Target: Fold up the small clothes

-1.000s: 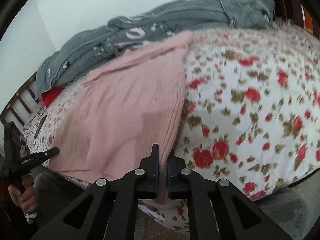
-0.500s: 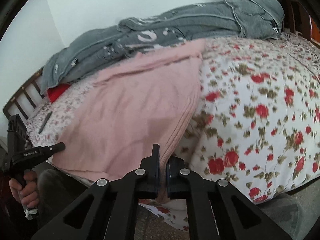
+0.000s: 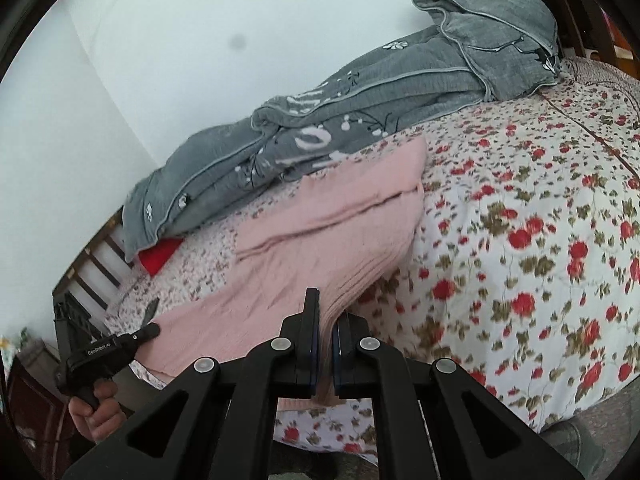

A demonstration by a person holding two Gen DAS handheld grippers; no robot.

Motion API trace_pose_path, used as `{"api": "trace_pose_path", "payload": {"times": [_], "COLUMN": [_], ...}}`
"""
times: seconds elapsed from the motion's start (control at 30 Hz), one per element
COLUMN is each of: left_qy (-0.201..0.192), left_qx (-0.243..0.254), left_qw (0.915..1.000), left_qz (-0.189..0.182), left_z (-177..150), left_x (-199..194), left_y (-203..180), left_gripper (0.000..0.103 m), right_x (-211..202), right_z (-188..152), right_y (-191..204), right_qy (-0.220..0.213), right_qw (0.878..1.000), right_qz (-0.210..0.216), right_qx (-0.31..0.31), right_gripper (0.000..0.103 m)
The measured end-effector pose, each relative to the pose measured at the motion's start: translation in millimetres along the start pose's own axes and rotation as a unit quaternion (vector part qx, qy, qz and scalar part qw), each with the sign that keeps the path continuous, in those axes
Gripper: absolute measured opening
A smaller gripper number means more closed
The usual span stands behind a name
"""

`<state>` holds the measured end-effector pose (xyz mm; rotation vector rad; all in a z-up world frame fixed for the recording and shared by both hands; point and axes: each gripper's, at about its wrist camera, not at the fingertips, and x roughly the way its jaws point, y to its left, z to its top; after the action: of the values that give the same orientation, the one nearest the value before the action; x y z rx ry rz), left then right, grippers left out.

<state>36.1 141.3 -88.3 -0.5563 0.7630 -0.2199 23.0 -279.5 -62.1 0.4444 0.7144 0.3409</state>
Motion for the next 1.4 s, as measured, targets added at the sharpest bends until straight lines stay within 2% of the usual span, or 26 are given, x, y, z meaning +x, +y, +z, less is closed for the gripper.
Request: {"api": "trace_pose_path", "payload": {"times": [0.3,0.6,0.93,1.23,1.4], "left_qy": [-0.016,-0.028,-0.031,-0.044,-0.047], "left_qx": [-0.016,-0.032,-0.032,-0.067,-0.044], "left_qw": [0.9997,0.9991,0.9989,0.9967,0.9975], "left_qz": [-0.003,0.002,0.015,0.010,0.029], "left_z": [38,86,132,160,173], "left_x": [6,38,90,136,160], "left_y": [-7,-8,-11,-3,-10], "left_gripper": [0.007,0.007,0.007,0.007,0.007], "right_x": [7,31,84,134,159], "right_z": [37,84,131,165,177], "right_y": [2,8,11,1,-1], "right_qy": [-0.016,-0.034,-0.040,-0.045,-0.046], "right_qw": [0.999,0.999,0.999,0.998,0.999], "right_qz": [0.016,0.020,0.012,0.009,-0.005], "right_qx": [0.025,0.032,0.034,0.041,0.023], "right_gripper": [0.005,0.005,0.005,0.005,0.005]}}
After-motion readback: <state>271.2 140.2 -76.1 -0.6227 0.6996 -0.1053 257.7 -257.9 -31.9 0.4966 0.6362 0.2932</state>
